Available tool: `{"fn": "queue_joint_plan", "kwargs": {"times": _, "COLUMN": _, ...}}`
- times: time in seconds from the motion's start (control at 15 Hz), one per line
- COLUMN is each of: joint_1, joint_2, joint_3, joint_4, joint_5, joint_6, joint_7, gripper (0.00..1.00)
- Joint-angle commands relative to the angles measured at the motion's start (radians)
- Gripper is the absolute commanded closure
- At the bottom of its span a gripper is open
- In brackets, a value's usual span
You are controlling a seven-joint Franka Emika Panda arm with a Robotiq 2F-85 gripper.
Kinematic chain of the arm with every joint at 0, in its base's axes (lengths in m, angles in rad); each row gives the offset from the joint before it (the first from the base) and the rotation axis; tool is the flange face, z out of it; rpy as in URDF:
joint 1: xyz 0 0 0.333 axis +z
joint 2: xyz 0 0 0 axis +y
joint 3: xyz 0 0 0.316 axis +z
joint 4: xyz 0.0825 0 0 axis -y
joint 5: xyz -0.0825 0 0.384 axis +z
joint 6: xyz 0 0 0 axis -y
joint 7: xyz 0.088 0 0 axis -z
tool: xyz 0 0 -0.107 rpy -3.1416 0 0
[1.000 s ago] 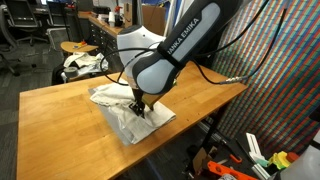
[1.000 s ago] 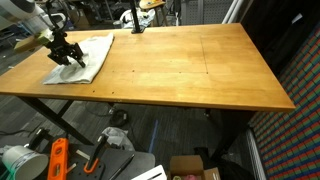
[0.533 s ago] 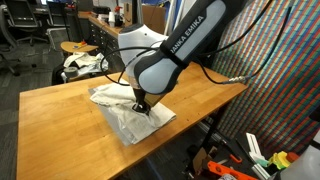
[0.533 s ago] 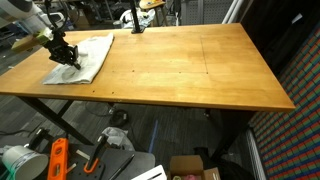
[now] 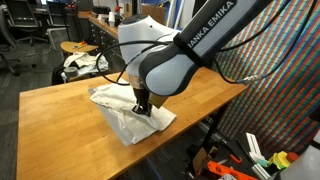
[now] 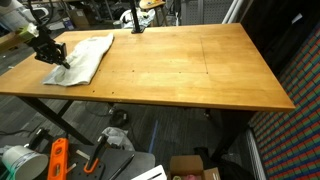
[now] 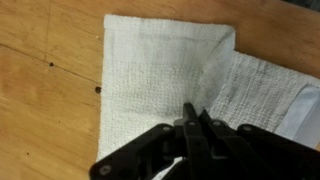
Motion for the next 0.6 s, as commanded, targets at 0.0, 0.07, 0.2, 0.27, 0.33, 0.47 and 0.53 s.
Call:
{"fn": "queue_joint_plan", "kwargs": {"times": 0.0, "joint_1": 0.01, "joint_2": -0.05, "joint_3": 0.031, "joint_4": -0.02, "joint_5": -0.019, "joint_6": 0.006, "joint_7": 0.078, "gripper": 0.98}}
{"fn": "queue_joint_plan", "kwargs": {"times": 0.07, "joint_1": 0.016, "joint_2": -0.034, "joint_3": 0.039, "joint_4": -0.001, "joint_5": -0.03, "joint_6": -0.006, "joint_7": 0.112, "gripper": 0.98}}
{"fn": "queue_joint_plan", "kwargs": {"times": 0.2, "joint_1": 0.027, "joint_2": -0.009, "joint_3": 0.048, "joint_4": 0.03, "joint_5": -0.062, "joint_6": -0.016, "joint_7": 0.205, "gripper": 0.98}}
{"fn": "queue_joint_plan", "kwargs": {"times": 0.27, "joint_1": 0.033, "joint_2": 0.006, "joint_3": 0.048, "joint_4": 0.048, "joint_5": -0.09, "joint_6": -0.023, "joint_7": 0.26, "gripper": 0.98}}
{"fn": "queue_joint_plan", "kwargs": {"times": 0.33, "joint_1": 0.037, "joint_2": 0.023, "joint_3": 0.047, "joint_4": 0.067, "joint_5": -0.117, "joint_6": -0.032, "joint_7": 0.311, "gripper": 0.98}}
{"fn": "queue_joint_plan", "kwargs": {"times": 0.47, "joint_1": 0.047, "joint_2": 0.051, "joint_3": 0.043, "joint_4": 0.098, "joint_5": -0.163, "joint_6": -0.05, "joint_7": 0.399, "gripper": 0.98}}
{"fn": "queue_joint_plan", "kwargs": {"times": 0.53, "joint_1": 0.052, "joint_2": 0.066, "joint_3": 0.039, "joint_4": 0.116, "joint_5": -0.186, "joint_6": -0.059, "joint_7": 0.441, "gripper": 0.98}}
